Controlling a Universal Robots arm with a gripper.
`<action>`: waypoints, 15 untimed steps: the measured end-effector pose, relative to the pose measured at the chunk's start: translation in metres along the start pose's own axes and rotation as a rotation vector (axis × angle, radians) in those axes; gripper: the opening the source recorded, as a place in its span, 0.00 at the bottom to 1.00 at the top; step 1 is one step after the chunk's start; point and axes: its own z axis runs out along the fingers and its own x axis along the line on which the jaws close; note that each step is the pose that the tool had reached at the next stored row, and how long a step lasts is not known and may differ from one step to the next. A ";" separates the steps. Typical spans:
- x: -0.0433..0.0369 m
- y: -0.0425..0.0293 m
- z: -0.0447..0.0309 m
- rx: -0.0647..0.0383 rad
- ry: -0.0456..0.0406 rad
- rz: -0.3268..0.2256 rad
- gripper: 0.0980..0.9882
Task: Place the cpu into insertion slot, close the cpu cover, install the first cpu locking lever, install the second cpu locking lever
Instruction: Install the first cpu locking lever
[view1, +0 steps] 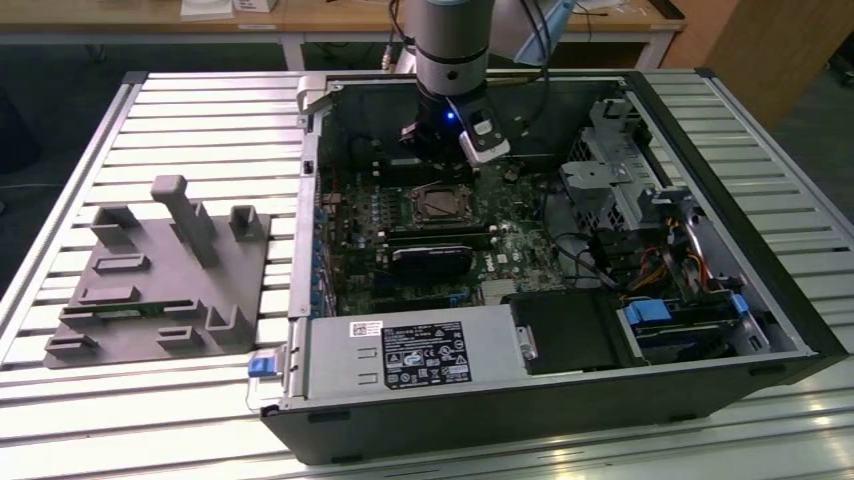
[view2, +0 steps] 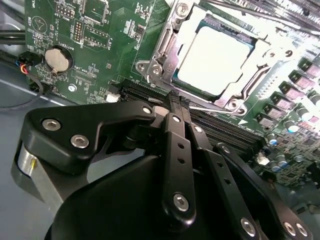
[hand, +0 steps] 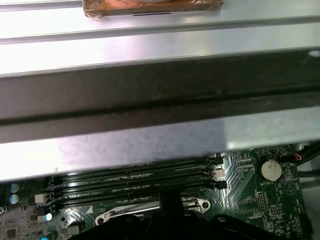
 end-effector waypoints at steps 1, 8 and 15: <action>0.0001 0.0003 0.0004 0.001 -0.0010 0.006 0.01; 0.0009 0.0049 0.0024 0.007 -0.0058 0.029 0.01; 0.0026 0.0078 0.0046 0.006 -0.0301 0.026 0.01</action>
